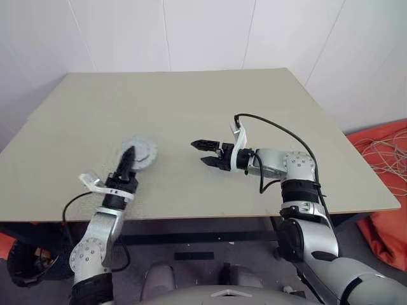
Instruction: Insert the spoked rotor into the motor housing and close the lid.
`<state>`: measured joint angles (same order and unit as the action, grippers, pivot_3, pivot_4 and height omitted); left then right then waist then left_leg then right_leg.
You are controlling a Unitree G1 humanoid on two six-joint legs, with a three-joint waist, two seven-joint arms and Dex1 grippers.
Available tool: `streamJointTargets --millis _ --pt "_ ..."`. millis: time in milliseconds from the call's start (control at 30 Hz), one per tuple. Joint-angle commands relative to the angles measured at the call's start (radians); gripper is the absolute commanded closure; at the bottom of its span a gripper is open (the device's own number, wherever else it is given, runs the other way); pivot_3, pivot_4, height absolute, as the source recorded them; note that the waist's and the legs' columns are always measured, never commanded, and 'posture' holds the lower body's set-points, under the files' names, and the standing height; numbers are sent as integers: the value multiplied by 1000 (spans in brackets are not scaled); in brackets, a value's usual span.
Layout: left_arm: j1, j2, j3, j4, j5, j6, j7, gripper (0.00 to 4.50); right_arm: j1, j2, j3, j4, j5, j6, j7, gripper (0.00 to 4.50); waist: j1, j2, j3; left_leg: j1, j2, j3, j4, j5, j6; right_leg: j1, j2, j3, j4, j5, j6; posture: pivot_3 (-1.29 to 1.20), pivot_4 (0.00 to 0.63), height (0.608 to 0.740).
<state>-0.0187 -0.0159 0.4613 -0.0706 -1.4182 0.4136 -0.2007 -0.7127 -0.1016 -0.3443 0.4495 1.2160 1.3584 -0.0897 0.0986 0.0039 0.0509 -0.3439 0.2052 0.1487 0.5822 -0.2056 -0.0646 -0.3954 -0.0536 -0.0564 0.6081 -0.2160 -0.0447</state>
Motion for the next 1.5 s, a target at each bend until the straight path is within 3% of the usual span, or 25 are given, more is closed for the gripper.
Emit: streamJointTargets --millis 33,533,1400,1500 --pt "-59 -20 46 -4 45 -101 41 2385 1 12 -4 -64 -9 3 26 0 0 -1 0 0 0 0 0 0 0 0 0 0 0 0 0 0 0 740" --pt "-198 -90 154 42 119 -321 225 2385 41 46 -27 -128 -32 62 32 0 2 -11 0 1 0 -1 1 0 0 1 0 0 0 1 1 0 0 740" --pt "-234 -109 153 76 311 -367 580 2385 48 88 -77 -162 -39 90 1 0 0 -15 0 4 0 -2 2 0 0 5 -1 0 0 1 2 0 0 740" --pt "-223 -114 149 60 324 -355 612 1425 45 90 -78 -161 -43 90 2 0 -1 -15 0 5 0 -1 2 0 0 6 -1 0 0 1 2 0 0 740"
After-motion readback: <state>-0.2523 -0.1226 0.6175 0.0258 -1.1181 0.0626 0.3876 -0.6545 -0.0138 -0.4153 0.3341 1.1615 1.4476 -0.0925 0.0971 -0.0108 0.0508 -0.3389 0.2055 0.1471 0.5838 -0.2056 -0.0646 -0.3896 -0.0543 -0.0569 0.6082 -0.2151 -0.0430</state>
